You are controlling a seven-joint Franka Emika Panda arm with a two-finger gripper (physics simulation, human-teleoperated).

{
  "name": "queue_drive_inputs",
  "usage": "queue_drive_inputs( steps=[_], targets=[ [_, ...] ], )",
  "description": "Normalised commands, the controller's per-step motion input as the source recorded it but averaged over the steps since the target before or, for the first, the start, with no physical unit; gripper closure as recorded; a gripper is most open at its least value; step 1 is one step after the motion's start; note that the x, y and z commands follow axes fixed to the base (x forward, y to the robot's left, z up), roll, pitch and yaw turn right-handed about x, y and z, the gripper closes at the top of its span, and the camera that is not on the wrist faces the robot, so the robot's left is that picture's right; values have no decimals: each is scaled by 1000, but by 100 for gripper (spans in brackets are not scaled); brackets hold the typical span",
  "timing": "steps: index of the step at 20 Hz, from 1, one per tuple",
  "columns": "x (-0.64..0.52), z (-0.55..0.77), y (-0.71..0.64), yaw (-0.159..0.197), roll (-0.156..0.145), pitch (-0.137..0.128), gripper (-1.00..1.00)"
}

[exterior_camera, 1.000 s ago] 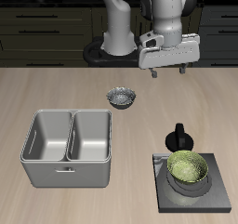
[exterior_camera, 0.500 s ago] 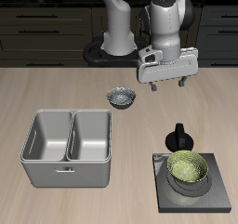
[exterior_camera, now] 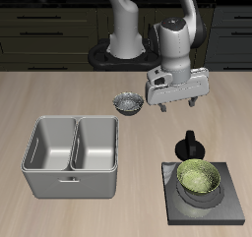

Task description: Place the green bowl on the flat stove and turn on the flat stove

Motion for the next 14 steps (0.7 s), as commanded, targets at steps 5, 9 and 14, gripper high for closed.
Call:
queue_drive_inputs(
  steps=[5,9,14],
  targets=[
    [355,-202,23,-23,8,151,-100],
    [374,-28,41,19,-5,64,-100],
    [389,108,63,18,-28,32,-100]
  ],
)
